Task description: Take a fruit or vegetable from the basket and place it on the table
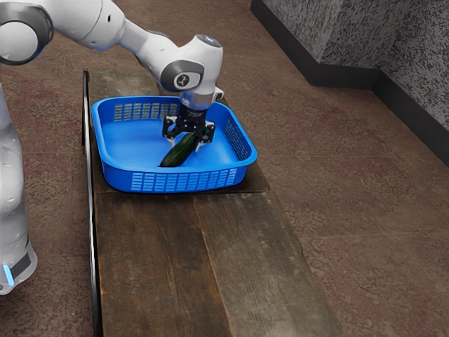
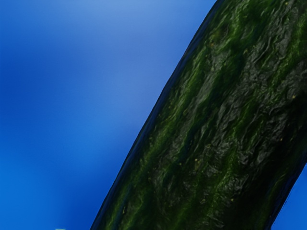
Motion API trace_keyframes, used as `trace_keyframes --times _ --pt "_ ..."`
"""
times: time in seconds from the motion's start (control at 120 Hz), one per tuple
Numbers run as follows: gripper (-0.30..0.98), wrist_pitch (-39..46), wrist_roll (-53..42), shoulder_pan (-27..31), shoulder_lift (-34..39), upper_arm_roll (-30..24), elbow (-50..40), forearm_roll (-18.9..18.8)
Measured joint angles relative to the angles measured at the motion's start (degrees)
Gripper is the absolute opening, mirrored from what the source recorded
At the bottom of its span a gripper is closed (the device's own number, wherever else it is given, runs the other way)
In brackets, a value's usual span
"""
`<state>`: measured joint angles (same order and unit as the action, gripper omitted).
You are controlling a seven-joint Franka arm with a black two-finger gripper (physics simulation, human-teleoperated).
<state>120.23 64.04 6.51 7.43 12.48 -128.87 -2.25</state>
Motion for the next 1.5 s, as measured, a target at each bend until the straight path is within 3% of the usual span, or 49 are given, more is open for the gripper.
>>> trace_keyframes --times 0.492,1.15,1.5 --pt "0.22 0.11 0.03 -0.07 -0.41 -0.05 0.17 -0.01" --pt "0.2 0.74 -0.14 -0.35 -1.13 -0.58 2.7 -0.01" --pt "0.2 1.42 0.2 -0.6 -1.62 -4.2 2.85 0.96"
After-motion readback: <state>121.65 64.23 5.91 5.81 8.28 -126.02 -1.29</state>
